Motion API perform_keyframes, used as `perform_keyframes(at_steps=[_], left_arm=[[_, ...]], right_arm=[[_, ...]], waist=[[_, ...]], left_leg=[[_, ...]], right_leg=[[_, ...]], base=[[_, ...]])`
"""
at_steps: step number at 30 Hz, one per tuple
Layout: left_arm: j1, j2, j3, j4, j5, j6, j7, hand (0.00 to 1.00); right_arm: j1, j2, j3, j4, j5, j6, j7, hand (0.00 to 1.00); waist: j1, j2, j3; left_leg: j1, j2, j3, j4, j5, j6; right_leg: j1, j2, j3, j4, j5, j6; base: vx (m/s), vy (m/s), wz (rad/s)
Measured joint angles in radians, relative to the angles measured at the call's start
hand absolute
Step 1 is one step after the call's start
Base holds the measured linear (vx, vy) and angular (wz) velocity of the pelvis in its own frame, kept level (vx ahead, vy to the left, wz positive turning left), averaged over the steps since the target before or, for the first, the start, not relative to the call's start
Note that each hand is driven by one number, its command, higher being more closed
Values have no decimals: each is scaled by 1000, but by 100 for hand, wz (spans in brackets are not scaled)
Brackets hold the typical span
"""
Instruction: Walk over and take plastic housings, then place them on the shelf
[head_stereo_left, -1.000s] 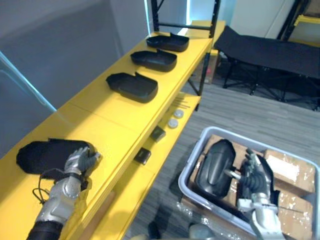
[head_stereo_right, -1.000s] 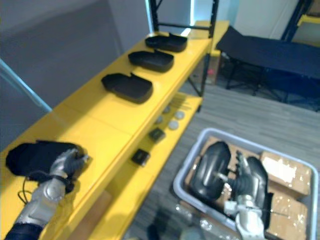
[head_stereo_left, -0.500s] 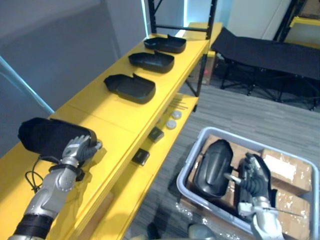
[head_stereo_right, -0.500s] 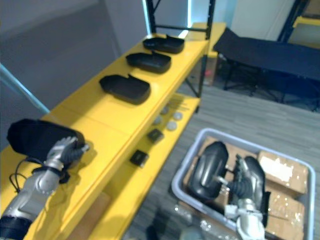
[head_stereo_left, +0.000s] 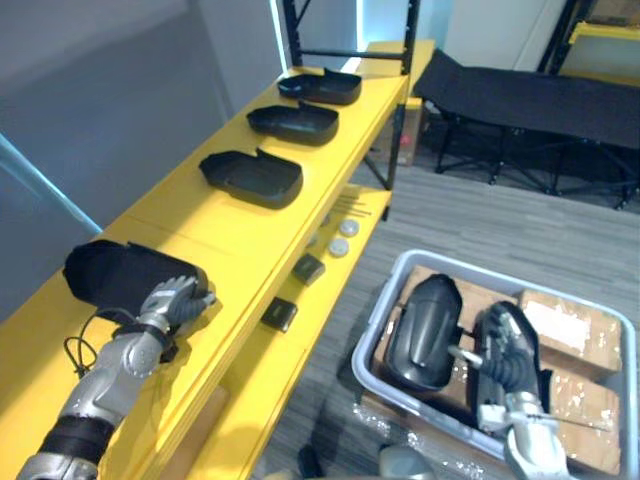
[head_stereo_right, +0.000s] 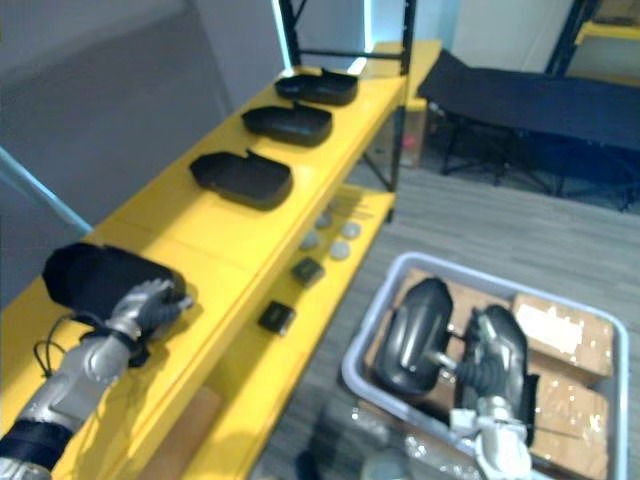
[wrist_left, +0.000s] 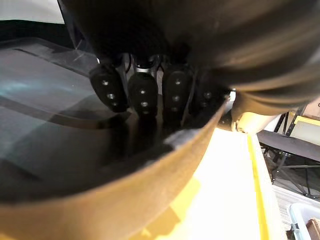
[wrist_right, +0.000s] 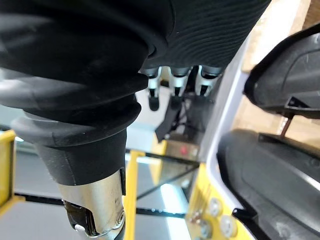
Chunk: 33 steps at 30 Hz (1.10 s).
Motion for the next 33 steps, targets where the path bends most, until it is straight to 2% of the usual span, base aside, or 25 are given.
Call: perform_keyframes(at_steps=[5, 9, 10, 20, 24, 27, 31, 33], left_arm=[[-27, 0, -3, 40, -1, 1, 0, 100], [-52, 0, -3, 44, 0, -1, 0, 100], [-54, 0, -3, 45, 1, -1, 0, 0], [-113, 0, 3, 60, 2, 6, 21, 0], [-109, -1, 10, 75, 2, 25, 76, 0], [-99, -1, 21, 75, 1, 51, 153, 0], [-60, -3, 118, 69, 1, 60, 251, 0], [-38, -3, 179, 39, -4, 83, 290, 0]], right_arm=[[-10, -2, 0, -13, 21, 1, 1, 0], [-12, -17, 0, -23, 21, 1, 1, 0], [-10, -20, 0, -32, 21, 1, 1, 0], [-13, -42, 1, -54, 21, 1, 7, 0], [-11, -44, 1, -54, 23, 0, 8, 0], [-9, -44, 1, -54, 26, -1, 11, 0], [4, -43, 2, -54, 25, -29, 10, 0], [12, -42, 2, -54, 25, -52, 12, 0]], waist=[[-4, -11, 14], [-5, -7, 33], [-6, -4, 36], [-11, 9, 55], [-12, 9, 57], [-12, 10, 57], [-16, 10, 56], [-17, 11, 56]], left_leg=[[-31, 25, 22, 88, -49, -9], [-48, 40, 33, 142, -79, -12], [-55, 44, 37, 158, -88, -13], [-96, 60, 40, 241, -135, -12], [-94, 59, 39, 244, -138, -13], [-94, 59, 37, 243, -138, -13], [-88, 57, 30, 240, -137, -12], [-81, 53, 17, 234, -135, -13]], right_leg=[[-11, 9, 13, 16, -1, -3], [-16, 12, 11, 27, -8, -4], [-21, 11, 7, 32, -15, -2], [-52, 13, 7, 84, -30, -1], [-54, 11, 6, 101, -43, 0], [-55, 10, 3, 107, -49, -3], [-48, 10, -6, 111, -49, -3], [-34, 8, -19, 104, -49, -4]], base=[[5, -36, -15], [-6, -22, -11], [-11, -11, -14], [2, -3, -1], [0, 0, 0], [0, 0, 0], [18, -18, 5], [15, -15, 16]])
